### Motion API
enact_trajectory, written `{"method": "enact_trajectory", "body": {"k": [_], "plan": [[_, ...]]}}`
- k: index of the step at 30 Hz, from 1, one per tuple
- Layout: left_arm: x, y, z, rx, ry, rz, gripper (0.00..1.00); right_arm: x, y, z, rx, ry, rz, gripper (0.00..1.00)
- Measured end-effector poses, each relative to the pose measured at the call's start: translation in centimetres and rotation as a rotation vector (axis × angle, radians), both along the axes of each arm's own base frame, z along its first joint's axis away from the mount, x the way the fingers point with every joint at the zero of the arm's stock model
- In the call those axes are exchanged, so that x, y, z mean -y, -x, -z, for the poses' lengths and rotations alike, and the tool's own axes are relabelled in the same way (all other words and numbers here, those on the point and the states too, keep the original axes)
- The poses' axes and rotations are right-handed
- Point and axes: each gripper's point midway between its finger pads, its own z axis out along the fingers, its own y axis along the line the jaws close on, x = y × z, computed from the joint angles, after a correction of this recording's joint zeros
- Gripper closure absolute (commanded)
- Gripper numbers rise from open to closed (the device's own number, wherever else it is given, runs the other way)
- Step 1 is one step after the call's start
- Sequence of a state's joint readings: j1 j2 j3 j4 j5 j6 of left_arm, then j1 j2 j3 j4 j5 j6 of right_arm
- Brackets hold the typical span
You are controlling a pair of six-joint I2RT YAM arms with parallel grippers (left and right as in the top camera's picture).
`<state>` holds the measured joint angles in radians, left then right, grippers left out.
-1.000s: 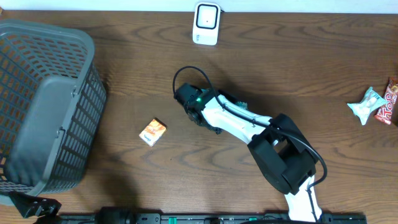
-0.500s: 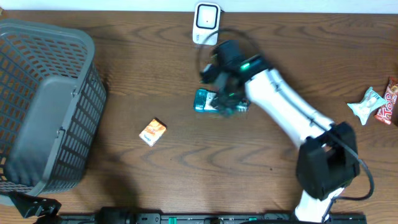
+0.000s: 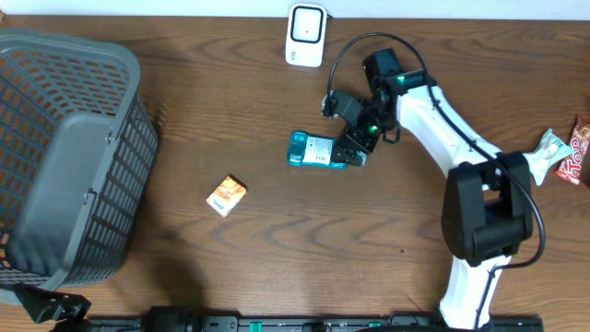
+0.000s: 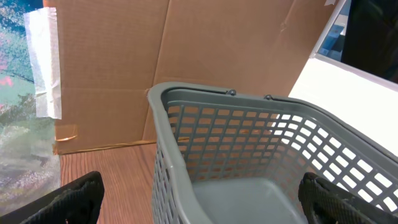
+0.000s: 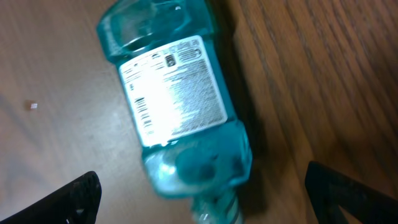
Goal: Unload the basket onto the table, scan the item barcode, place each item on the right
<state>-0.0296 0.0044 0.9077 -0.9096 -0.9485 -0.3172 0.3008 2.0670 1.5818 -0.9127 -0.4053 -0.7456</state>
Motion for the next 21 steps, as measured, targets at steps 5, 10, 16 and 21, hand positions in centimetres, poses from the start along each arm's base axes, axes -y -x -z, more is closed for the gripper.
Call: {"method": "enact_trajectory", "body": {"k": [5, 10, 16, 21], "plan": [[0.0, 0.0, 0.0, -0.001, 0.000, 0.000, 0.00, 0.0, 0.1, 3.1, -0.029, 0.051, -0.030, 0.01], [0.0, 0.0, 0.0, -0.001, 0.000, 0.000, 0.00, -0.1, 0.5, 4.6, -0.060, 0.056, -0.050, 0.19], [0.0, 0.0, 0.0, -0.001, 0.000, 0.000, 0.00, -0.3, 0.7, 4.7, -0.068, 0.047, -0.059, 0.48], [0.0, 0.0, 0.0, 0.000, 0.000, 0.000, 0.00, -0.6, 0.0, 3.8, -0.043, 0.051, -0.051, 0.53]]}}
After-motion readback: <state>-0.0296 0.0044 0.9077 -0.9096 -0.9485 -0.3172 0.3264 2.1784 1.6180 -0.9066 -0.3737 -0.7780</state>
